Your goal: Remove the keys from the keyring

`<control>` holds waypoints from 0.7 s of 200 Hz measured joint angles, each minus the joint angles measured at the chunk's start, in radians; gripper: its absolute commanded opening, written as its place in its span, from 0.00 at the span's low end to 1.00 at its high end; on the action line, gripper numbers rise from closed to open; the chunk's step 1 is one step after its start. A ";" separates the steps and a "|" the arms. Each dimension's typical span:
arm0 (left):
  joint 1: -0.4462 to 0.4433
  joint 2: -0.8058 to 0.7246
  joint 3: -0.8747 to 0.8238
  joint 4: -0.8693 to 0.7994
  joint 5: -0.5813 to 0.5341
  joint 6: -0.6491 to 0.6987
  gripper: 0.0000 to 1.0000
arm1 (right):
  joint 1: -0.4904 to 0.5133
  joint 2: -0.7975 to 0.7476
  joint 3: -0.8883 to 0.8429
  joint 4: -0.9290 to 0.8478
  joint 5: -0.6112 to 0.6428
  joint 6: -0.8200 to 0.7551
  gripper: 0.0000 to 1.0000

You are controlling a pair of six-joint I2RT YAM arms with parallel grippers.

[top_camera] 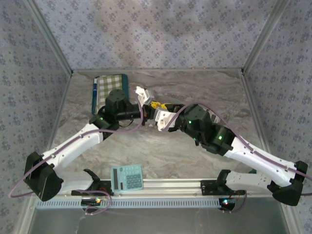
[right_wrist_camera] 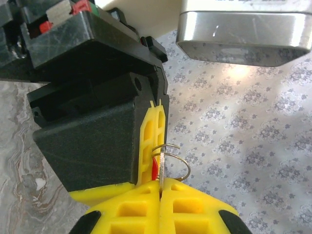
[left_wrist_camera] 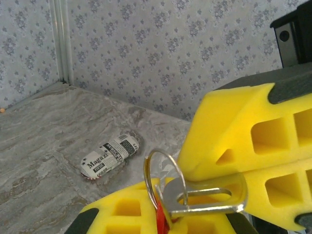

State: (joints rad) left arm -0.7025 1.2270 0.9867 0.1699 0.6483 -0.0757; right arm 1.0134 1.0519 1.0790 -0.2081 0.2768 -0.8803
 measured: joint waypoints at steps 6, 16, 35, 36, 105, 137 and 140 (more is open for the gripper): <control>-0.001 -0.003 0.000 -0.007 0.003 0.005 0.00 | 0.000 -0.002 0.000 -0.002 -0.005 -0.004 0.00; -0.001 -0.011 0.000 -0.019 0.008 0.008 0.00 | 0.001 -0.011 -0.002 -0.002 -0.015 -0.008 0.00; 0.000 -0.030 0.000 -0.036 0.025 0.015 0.00 | 0.007 -0.027 -0.013 0.007 -0.034 -0.022 0.00; -0.001 -0.030 0.000 -0.037 0.026 0.015 0.00 | 0.007 -0.028 -0.013 0.007 -0.035 -0.023 0.00; 0.002 -0.041 0.000 -0.089 0.093 0.011 0.00 | 0.030 -0.053 -0.081 0.057 -0.024 -0.117 0.00; 0.008 -0.041 0.000 -0.118 0.100 0.011 0.00 | 0.053 -0.057 -0.101 0.068 0.011 -0.173 0.00; 0.008 -0.041 0.000 -0.122 0.101 0.011 0.00 | 0.055 -0.057 -0.101 0.068 0.014 -0.178 0.00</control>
State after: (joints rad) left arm -0.6945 1.1858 0.9867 0.0483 0.7490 -0.0643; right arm 1.0679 0.9951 0.9775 -0.1406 0.2913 -1.0580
